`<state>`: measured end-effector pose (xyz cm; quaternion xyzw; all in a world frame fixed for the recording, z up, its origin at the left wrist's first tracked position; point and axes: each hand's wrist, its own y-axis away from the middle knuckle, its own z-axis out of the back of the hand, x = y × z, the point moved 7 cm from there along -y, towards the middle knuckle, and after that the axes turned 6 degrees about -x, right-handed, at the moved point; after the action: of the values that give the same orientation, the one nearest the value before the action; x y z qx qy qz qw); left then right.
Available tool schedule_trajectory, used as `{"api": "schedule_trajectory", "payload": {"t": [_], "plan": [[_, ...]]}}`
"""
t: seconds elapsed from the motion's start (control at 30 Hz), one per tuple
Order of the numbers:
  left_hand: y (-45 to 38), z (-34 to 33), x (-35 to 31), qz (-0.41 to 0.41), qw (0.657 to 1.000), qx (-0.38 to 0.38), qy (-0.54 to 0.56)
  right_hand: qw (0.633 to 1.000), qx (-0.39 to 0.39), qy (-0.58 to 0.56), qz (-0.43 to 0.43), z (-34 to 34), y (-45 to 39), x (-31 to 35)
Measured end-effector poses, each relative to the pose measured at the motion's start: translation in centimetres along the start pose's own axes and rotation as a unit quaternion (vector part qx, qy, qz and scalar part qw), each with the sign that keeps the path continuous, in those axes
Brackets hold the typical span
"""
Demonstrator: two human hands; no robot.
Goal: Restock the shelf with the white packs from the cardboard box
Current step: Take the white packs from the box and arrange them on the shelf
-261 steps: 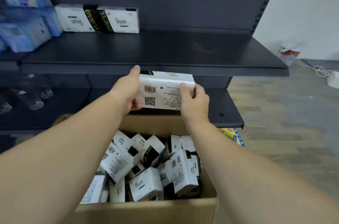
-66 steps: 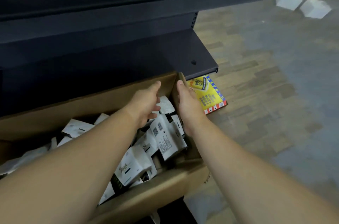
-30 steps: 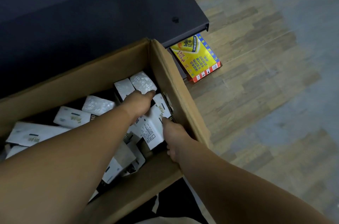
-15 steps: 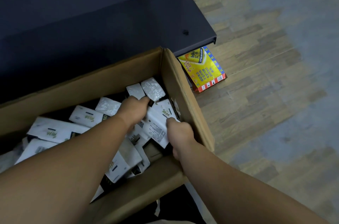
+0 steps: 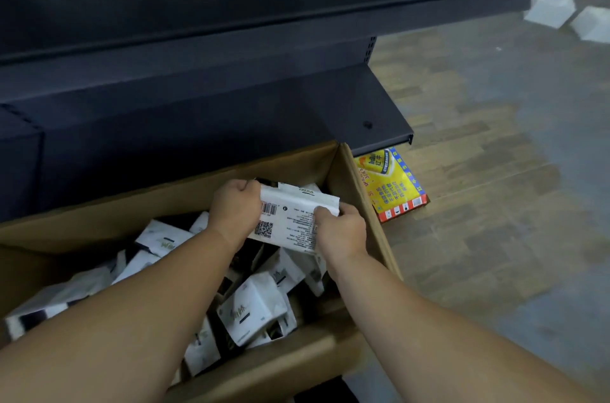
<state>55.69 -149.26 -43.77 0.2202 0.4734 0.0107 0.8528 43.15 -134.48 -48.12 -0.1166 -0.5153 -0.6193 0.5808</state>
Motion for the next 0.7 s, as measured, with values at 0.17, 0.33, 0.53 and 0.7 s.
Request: {"api": "schedule_trajectory", "payload": {"t": [0.17, 0.33, 0.53, 0.7], "plan": [[1.8, 4.1, -1.5, -0.029, 0.997, -0.044, 0.061, 0.996, -0.010, -0.036, 0.083, -0.1, 2.6, 3.6], [3.7, 7.9, -3.8, -0.073, 0.989, -0.077, 0.105, 0.986, 0.009, -0.063, 0.151, 0.3, 5.5, 7.5], [5.0, 11.9, -6.2, -0.100, 0.978, -0.113, 0.146, 0.971, 0.010, -0.106, 0.214, 1.3, 8.2, 11.6], [6.6, 14.1, -9.1, -0.140, 0.967, -0.118, 0.179, 0.964, -0.010, -0.106, 0.245, 2.0, 9.7, 14.3]]}}
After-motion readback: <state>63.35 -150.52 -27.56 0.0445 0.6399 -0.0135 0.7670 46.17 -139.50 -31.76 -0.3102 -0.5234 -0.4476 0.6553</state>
